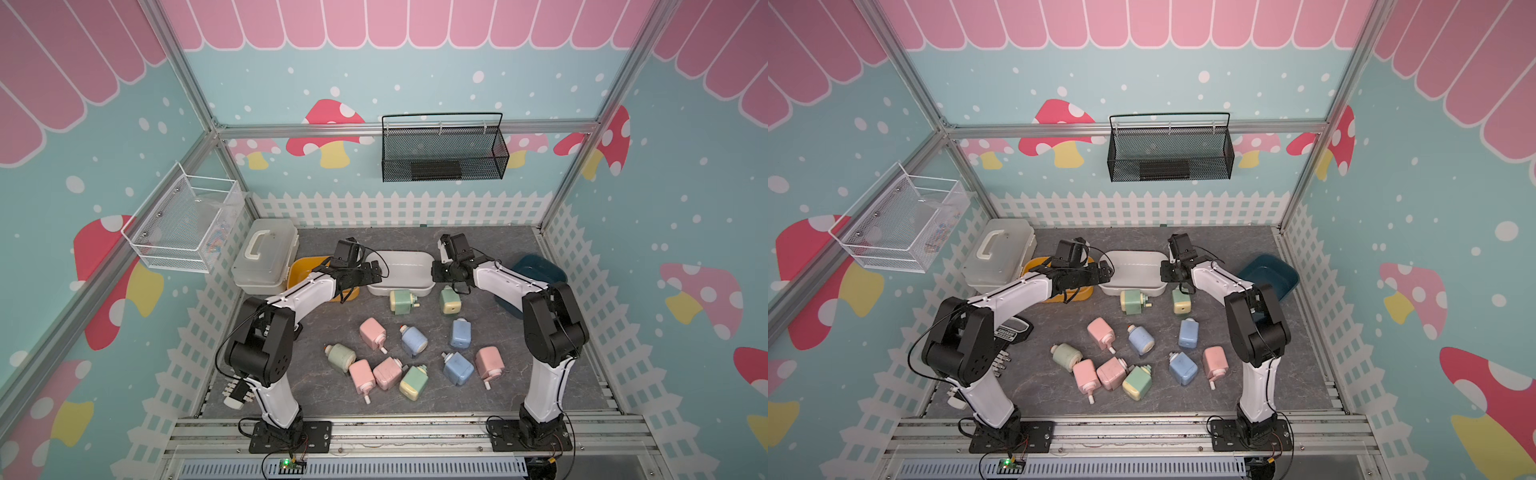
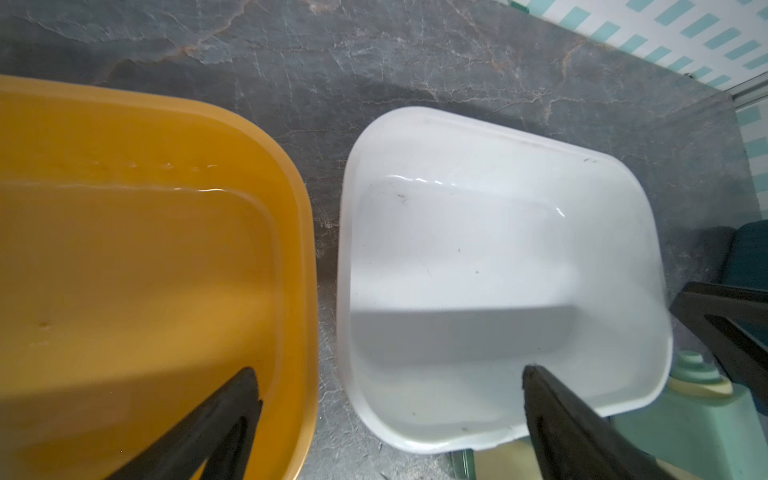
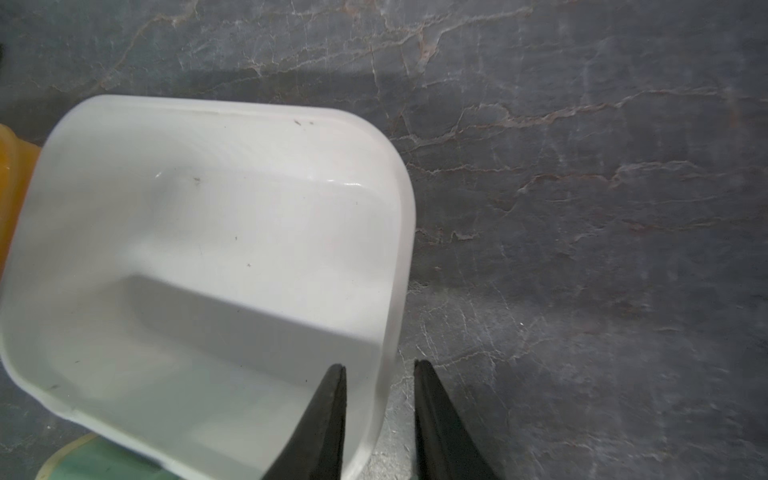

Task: Place the pencil sharpeners by color into the storage box
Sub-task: Move the storage box to the center of the board.

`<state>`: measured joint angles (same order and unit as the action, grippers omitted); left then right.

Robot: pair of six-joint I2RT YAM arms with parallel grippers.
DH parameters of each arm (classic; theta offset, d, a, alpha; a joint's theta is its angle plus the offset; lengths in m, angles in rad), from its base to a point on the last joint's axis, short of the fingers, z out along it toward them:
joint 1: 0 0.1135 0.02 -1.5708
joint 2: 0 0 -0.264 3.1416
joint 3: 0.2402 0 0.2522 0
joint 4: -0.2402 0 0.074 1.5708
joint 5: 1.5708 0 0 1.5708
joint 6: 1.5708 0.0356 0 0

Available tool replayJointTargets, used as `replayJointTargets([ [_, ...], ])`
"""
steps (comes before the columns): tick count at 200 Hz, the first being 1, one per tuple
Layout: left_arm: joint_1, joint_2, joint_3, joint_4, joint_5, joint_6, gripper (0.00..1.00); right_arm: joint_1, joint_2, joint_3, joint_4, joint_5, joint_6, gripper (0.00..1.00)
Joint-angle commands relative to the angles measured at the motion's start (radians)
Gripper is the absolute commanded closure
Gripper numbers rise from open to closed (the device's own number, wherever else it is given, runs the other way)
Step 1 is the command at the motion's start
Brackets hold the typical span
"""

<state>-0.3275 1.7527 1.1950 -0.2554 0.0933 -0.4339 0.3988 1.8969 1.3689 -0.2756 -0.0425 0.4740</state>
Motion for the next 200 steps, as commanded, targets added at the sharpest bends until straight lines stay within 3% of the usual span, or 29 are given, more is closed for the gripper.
replayJointTargets([
  [1, 0.003, -0.051, -0.035, 0.020, -0.009, 0.033, 0.01, -0.003, -0.070, -0.028, -0.002, 0.009, -0.087, 0.60],
  [28, 0.004, -0.076, -0.059, 0.030, 0.009, 0.036, 0.01, -0.024, -0.140, -0.068, -0.034, 0.045, -0.134, 0.41],
  [54, 0.004, -0.117, -0.128, 0.097, 0.000, 0.012, 0.01, -0.055, -0.201, -0.104, -0.091, 0.062, -0.242, 0.05],
  [73, 0.005, -0.151, -0.177, 0.158, 0.023, 0.006, 0.01, -0.075, -0.242, -0.127, -0.146, 0.098, -0.353, 0.05],
  [91, 0.005, -0.216, -0.270, 0.300, 0.074, 0.000, 0.01, -0.115, -0.264, -0.128, -0.224, 0.059, -0.453, 0.06],
  [114, 0.005, -0.285, -0.366, 0.454, 0.058, -0.012, 0.01, -0.169, -0.275, -0.131, -0.287, 0.049, -0.538, 0.06],
  [167, 0.017, -0.293, -0.360, 0.442, 0.048, -0.078, 0.01, -0.322, -0.293, -0.145, -0.377, -0.038, -0.743, 0.07],
  [200, 0.019, -0.323, -0.427, 0.525, 0.015, -0.058, 0.01, -0.386, -0.268, -0.146, -0.378, -0.013, -0.740, 0.08],
])
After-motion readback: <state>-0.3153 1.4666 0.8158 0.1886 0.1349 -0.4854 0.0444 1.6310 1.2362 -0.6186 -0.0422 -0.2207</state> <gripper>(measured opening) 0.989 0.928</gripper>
